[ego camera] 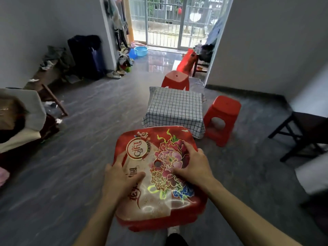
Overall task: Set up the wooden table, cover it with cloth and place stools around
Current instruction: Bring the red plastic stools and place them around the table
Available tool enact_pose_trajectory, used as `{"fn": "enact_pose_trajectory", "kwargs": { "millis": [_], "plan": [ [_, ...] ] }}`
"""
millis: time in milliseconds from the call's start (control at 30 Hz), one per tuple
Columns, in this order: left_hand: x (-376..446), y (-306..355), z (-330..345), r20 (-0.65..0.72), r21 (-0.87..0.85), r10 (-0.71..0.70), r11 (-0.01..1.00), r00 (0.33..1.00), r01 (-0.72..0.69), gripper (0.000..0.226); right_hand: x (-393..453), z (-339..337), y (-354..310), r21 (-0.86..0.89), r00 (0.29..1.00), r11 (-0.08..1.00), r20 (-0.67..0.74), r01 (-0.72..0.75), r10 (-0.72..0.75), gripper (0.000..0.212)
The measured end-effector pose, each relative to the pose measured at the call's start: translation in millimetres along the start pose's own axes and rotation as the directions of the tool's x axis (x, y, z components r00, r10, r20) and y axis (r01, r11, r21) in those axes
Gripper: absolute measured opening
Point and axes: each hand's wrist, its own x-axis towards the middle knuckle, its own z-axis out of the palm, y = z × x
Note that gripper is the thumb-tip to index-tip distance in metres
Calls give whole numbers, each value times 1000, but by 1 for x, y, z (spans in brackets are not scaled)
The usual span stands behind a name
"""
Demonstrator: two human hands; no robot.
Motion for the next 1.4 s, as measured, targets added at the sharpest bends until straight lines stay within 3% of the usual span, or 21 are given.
{"fn": "enact_pose_trajectory", "kwargs": {
  "millis": [567, 1000, 1400],
  "plan": [
    [243, 82, 80, 26, 46, -83, 996, 996, 82, 106, 268, -31, 19, 37, 999, 999, 43, -20, 18, 113],
    [437, 33, 135, 174, 48, -187, 982, 967, 181, 109, 454, 45, 10, -38, 988, 994, 113, -100, 103, 114],
    [511, -23, 278, 135, 99, -289, 956, 948, 277, 109, 566, 141, 121, -15, 978, 997, 192, -80, 81, 109]
  ]
}}
